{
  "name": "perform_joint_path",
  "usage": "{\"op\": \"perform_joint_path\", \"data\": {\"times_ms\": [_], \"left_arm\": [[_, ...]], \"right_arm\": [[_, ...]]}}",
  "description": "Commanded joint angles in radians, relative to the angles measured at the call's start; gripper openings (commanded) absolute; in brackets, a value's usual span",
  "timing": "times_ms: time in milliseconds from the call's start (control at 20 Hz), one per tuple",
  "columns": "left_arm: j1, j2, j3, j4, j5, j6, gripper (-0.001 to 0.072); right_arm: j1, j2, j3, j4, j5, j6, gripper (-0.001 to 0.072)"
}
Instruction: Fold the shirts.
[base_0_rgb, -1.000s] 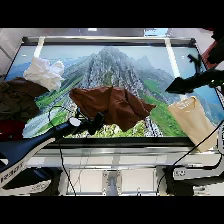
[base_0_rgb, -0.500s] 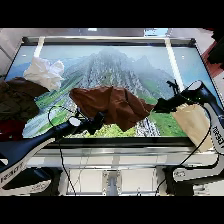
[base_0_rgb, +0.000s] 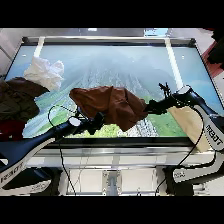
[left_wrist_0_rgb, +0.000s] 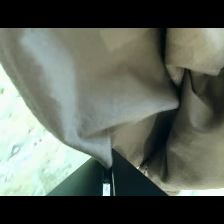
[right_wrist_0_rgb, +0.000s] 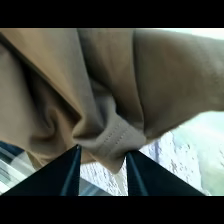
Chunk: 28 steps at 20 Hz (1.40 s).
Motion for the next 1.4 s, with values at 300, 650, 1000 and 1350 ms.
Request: {"op": "perform_joint_path", "data": {"times_ms": [300,650,1000,1350], "left_arm": [[0.049,0.044,0.077,0.007,0.053,0.246,0.0013],[0.366,0.504,0.277,0.135,-0.025,0.541,0.0012],[0.424,0.837,0.526,0.438,-0.163,0.458,0.001],[0.424,0.714,0.663,1.007,-0.341,0.056,0.001]], "right_arm": [[0.007,-0.022,0.022,0.184,-0.054,-0.14,0.0029],[-0.209,0.333,0.257,0.109,0.118,-0.129,0.0028],[-0.325,0.773,0.507,0.063,0.013,-0.121,0.0026],[-0.321,0.649,0.583,0.089,0.071,-0.001,0.0026]]}}
